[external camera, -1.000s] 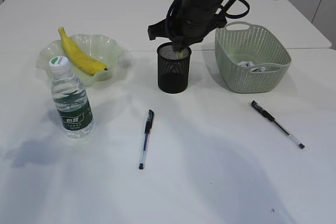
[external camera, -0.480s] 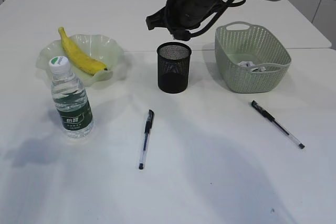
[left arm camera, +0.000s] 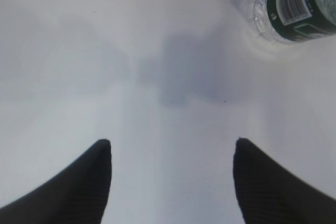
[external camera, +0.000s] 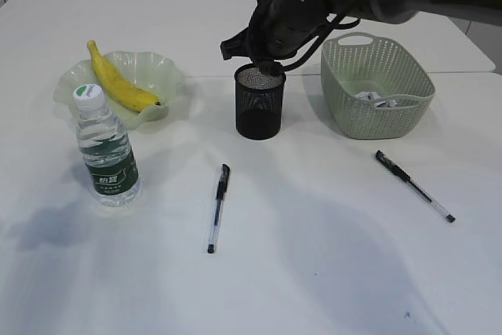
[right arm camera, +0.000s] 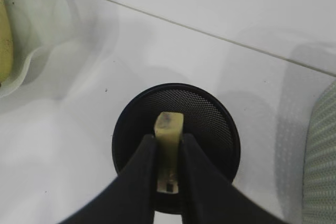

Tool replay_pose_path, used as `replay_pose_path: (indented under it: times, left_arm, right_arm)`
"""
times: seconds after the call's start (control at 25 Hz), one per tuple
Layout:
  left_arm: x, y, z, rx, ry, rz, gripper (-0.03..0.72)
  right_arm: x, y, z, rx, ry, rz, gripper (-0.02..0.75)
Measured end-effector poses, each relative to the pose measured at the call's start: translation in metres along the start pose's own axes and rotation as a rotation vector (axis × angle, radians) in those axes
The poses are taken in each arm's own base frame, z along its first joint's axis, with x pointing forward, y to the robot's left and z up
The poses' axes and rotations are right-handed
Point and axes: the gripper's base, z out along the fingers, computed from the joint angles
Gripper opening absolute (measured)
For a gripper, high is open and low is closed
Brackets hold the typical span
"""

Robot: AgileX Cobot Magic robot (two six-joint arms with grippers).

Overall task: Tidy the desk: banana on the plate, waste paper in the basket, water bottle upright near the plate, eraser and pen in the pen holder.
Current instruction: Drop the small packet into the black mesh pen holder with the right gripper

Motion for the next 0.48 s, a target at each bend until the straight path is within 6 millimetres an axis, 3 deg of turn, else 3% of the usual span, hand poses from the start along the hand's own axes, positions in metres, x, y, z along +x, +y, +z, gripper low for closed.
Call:
replay_pose_path:
  times: [0.48]
  left_arm:
    - [-0.0013, 0.0001, 0.0, -0.001, -0.014, 0.001, 0.51]
  right_arm:
    - [-0.0018, -0.0064, 0.0032, 0.006, -0.027, 0.006, 0.094]
